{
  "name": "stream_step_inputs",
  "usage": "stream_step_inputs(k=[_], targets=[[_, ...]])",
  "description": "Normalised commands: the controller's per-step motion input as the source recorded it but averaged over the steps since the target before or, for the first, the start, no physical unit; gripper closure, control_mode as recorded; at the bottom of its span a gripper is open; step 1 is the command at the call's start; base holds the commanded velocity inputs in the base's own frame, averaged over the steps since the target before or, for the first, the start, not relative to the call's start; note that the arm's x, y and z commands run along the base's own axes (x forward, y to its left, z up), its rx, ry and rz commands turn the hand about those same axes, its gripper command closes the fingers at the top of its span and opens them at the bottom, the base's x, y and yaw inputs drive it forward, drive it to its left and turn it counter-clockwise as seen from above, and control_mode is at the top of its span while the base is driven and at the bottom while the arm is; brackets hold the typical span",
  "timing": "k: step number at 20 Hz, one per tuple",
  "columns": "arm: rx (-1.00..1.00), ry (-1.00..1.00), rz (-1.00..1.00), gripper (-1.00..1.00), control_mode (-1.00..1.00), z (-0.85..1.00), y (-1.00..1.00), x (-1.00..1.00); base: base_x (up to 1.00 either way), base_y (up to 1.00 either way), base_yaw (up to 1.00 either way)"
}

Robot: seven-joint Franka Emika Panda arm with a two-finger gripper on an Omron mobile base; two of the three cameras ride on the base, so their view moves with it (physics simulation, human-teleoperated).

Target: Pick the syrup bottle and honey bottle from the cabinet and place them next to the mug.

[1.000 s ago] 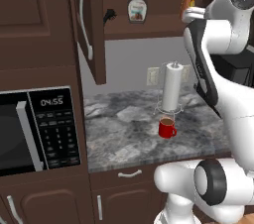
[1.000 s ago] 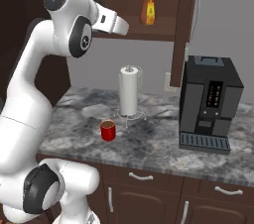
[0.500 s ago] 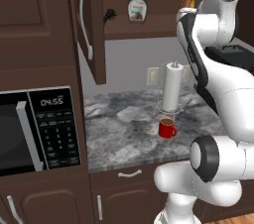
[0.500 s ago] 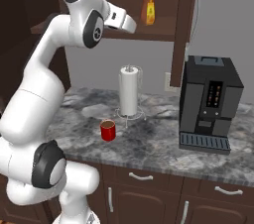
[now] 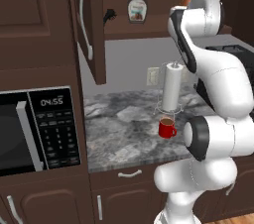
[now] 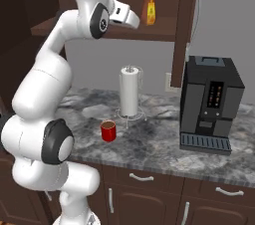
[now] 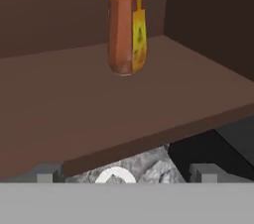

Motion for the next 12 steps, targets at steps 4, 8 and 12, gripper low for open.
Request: stream_step_inputs(k=[4, 8, 12], targets=[[-0.02, -0.02, 0.00, -1.00, -1.00, -0.02, 0.00, 0.64, 0.00, 0.00, 0.00], [0.00, -0.09, 0.00, -1.00, -1.00, 0.01, -0.12, 0.03, 0.00, 0.00, 0.00], [0.00, -0.13, 0.00, -1.00, -1.00, 0.07, -0.28, 0.00, 0.00, 0.00, 0.00]])
